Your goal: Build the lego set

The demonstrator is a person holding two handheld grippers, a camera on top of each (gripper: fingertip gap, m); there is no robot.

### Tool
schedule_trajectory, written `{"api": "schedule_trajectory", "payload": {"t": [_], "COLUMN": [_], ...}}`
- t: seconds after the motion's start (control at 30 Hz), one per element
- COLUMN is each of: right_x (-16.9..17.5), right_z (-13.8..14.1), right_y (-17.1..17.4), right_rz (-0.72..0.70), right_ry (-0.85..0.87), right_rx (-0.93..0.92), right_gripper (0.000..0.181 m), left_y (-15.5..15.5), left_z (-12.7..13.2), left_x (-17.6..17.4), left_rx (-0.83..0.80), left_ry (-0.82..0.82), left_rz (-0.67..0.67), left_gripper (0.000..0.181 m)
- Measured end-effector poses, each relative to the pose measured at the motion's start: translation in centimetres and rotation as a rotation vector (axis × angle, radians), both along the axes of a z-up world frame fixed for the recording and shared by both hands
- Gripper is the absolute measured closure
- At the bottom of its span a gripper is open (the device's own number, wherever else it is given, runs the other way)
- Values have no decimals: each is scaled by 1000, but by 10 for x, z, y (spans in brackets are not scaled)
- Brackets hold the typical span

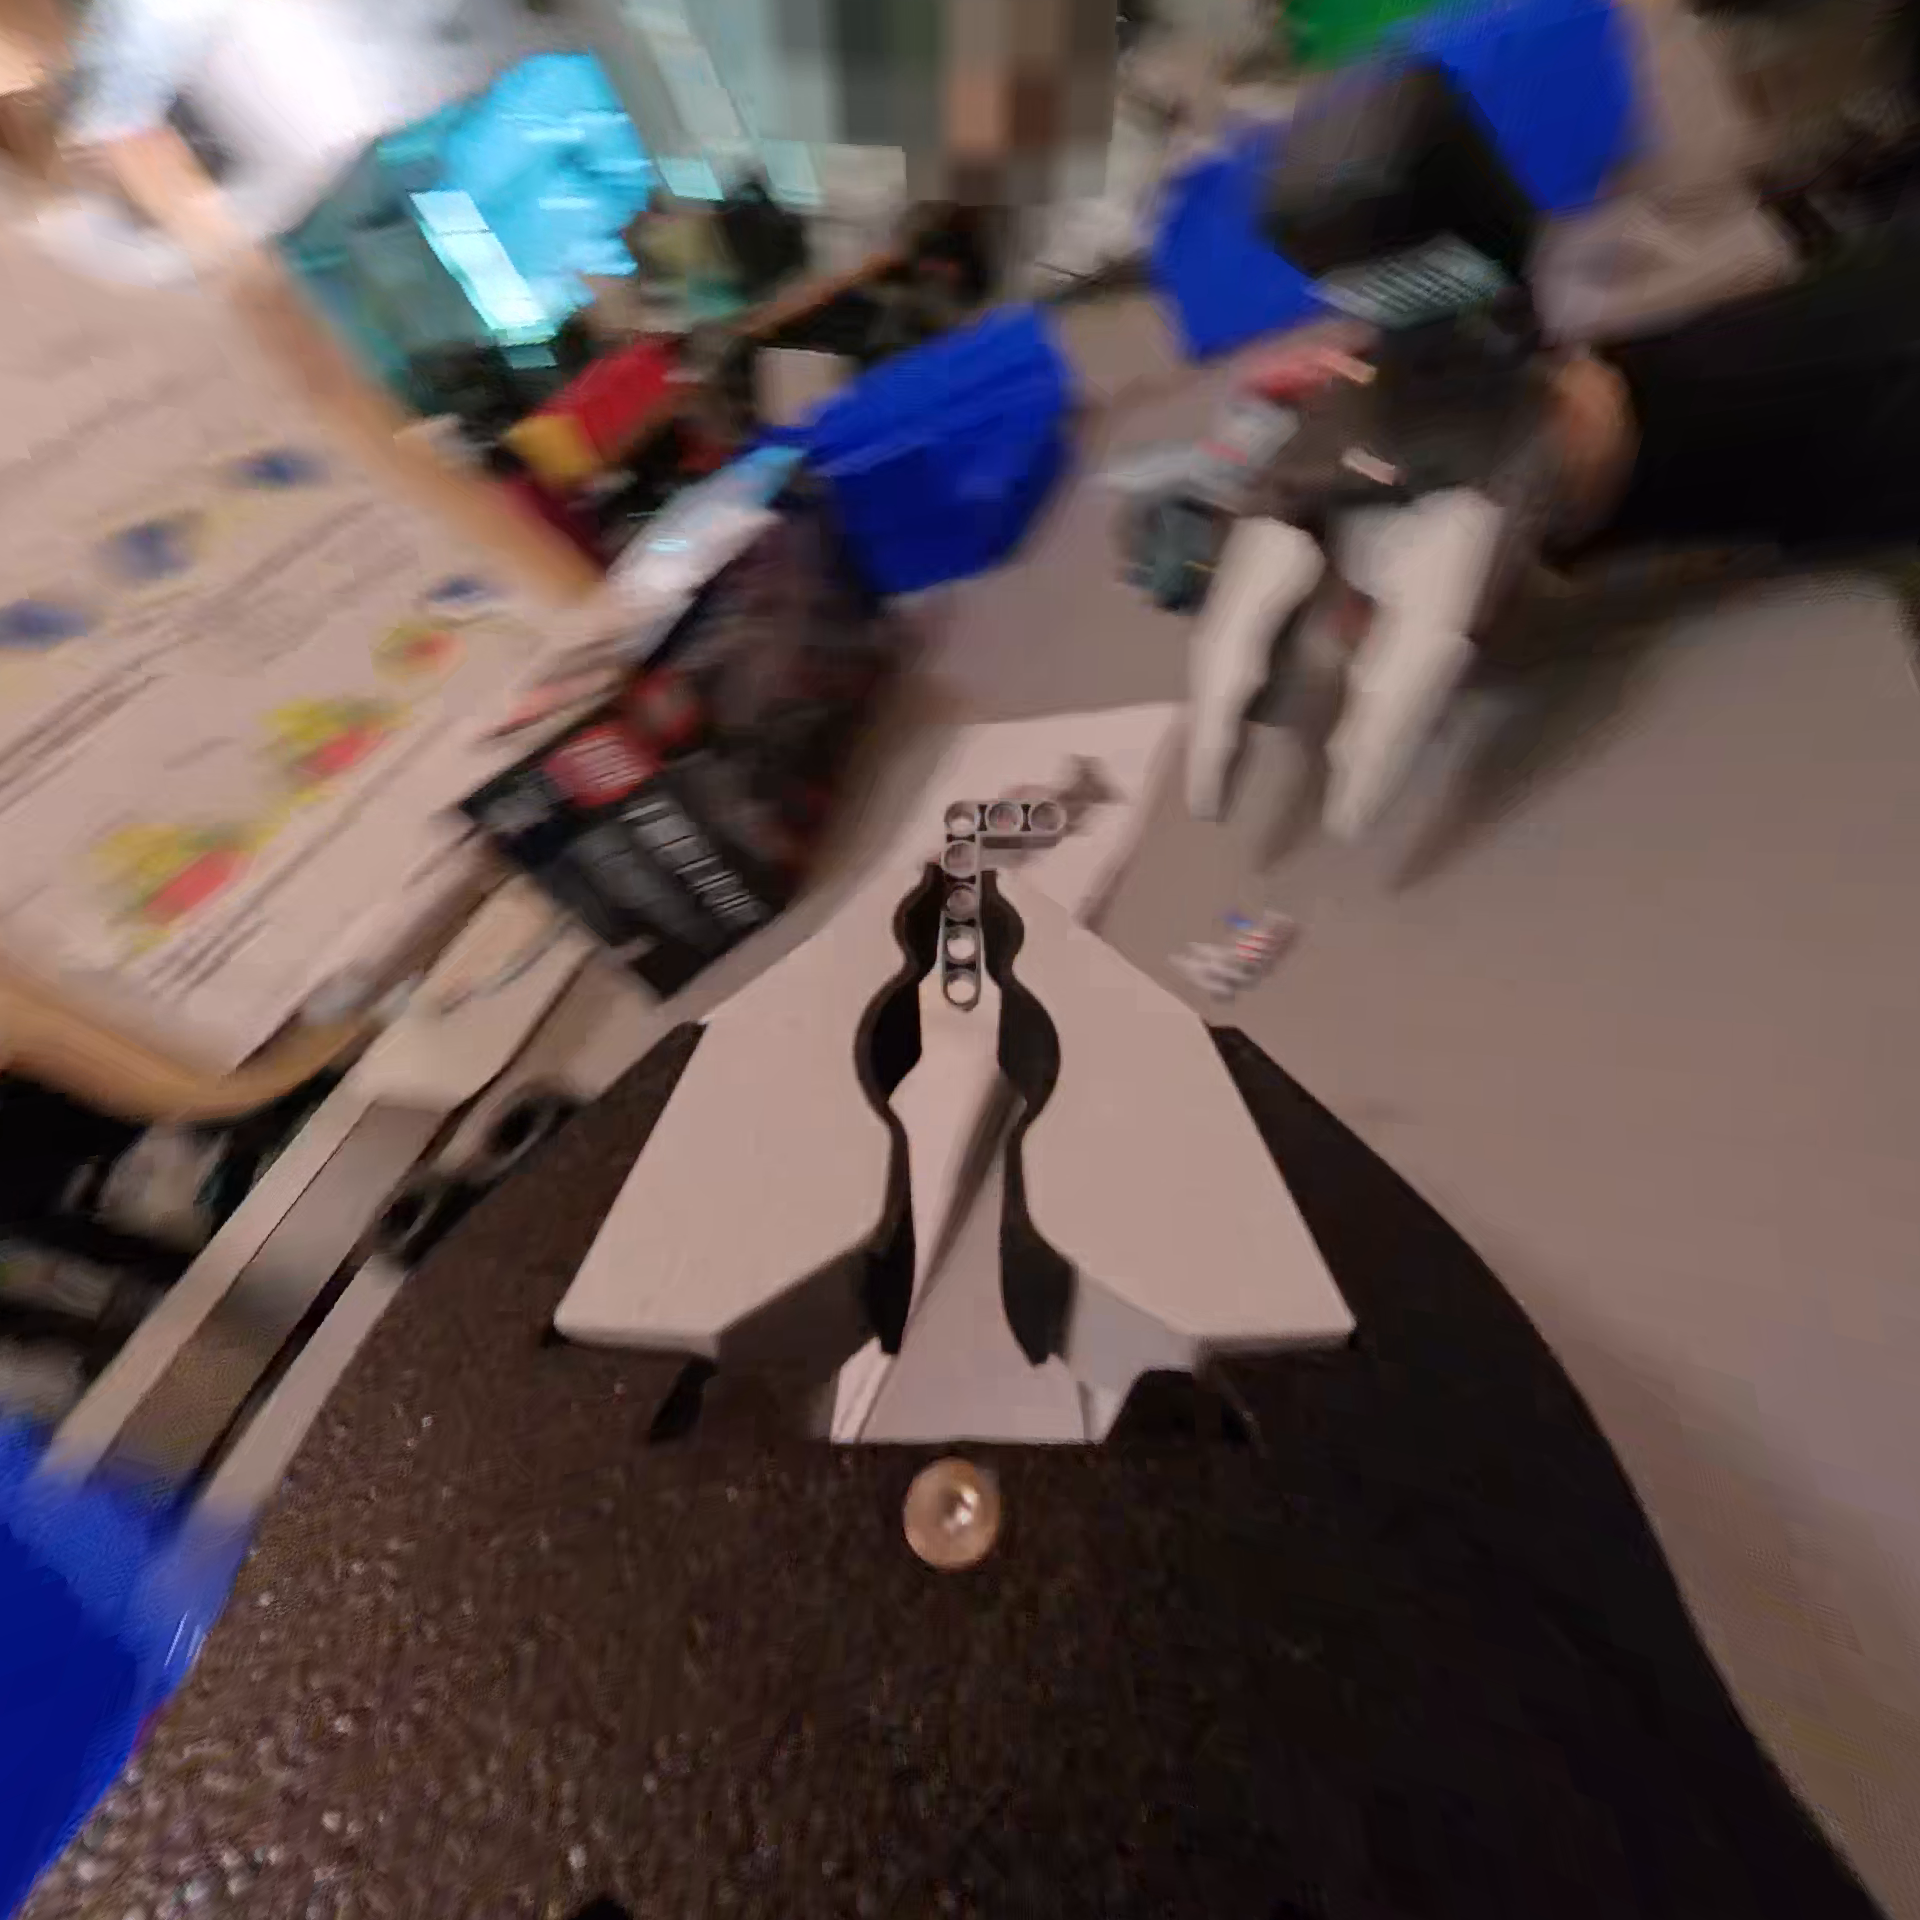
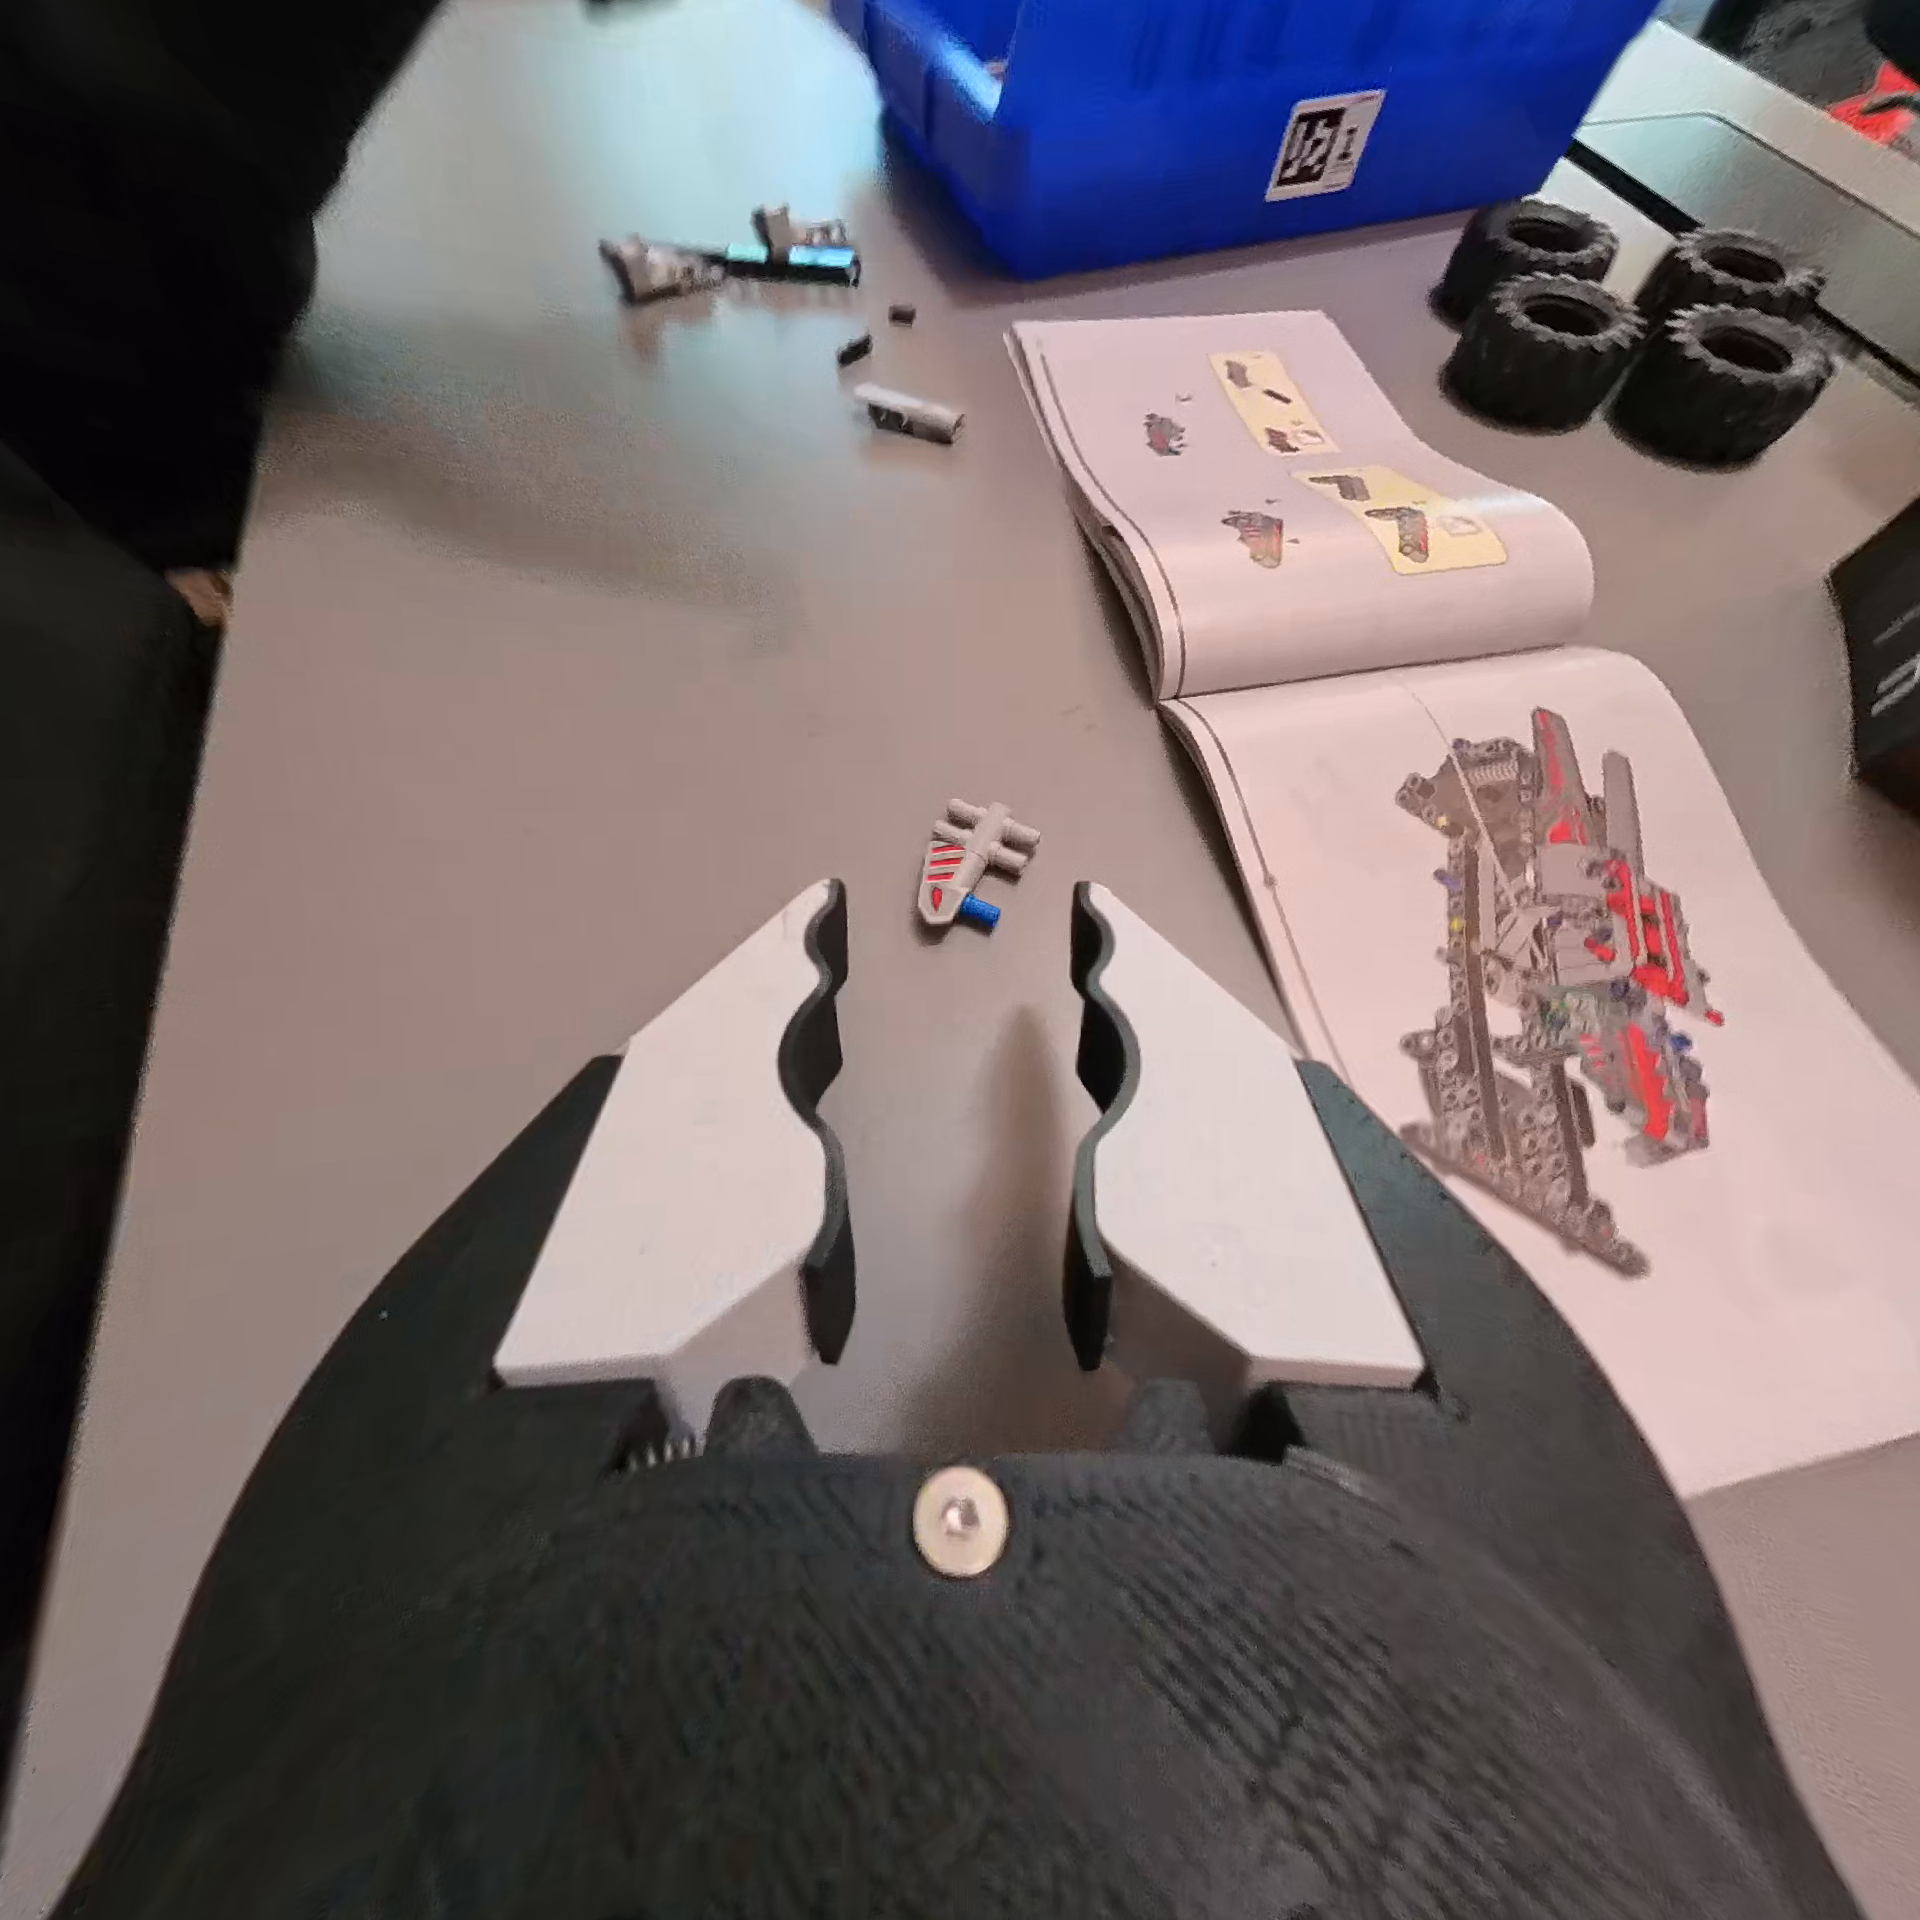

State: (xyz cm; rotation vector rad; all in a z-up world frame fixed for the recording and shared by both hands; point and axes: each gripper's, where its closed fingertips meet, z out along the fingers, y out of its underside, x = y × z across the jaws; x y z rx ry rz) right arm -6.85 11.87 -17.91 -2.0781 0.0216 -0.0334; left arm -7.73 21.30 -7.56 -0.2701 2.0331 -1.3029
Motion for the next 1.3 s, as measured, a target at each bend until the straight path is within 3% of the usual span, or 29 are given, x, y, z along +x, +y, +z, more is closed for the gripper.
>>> {"api": "schedule_trajectory", "payload": {"t": [0.07, 0.13, 0.3, 0.67, 1.0, 1.1, 1.3], "right_x": [-5, -10, -26, -36, -33, -35, -45], "right_z": [4, 0, -4, -32, -32, -33, -30], "right_y": [-8, -19, -31, -29, -29, -29, -22], "right_rz": [-32, -64, -62, -7, -24, -13, -9], "right_ry": [51, 50, 85, 37, 42, 27, 86], "right_rx": [27, 1, -22, -204, -205, -207, -193], "right_gripper": [142, 142, 142, 154, 159, 156, 144], "left_y": [-51, -77, -113, -104, -92, -76, -59], "left_z": [-47, -81, -105, -136, -122, -111, -126], "left_x": [-13, -15, -24, -24, -23, -5, 19], "left_rx": [223, 362, 330, 381, 266, 185, 192], "left_ry": [-7, 0, 151, 309, 359, 387, 536], "left_rz": [-156, -206, -318, -285, -249, -136, 12], "left_gripper": [177, 177, 177, 176, 165, 164, 143]}}
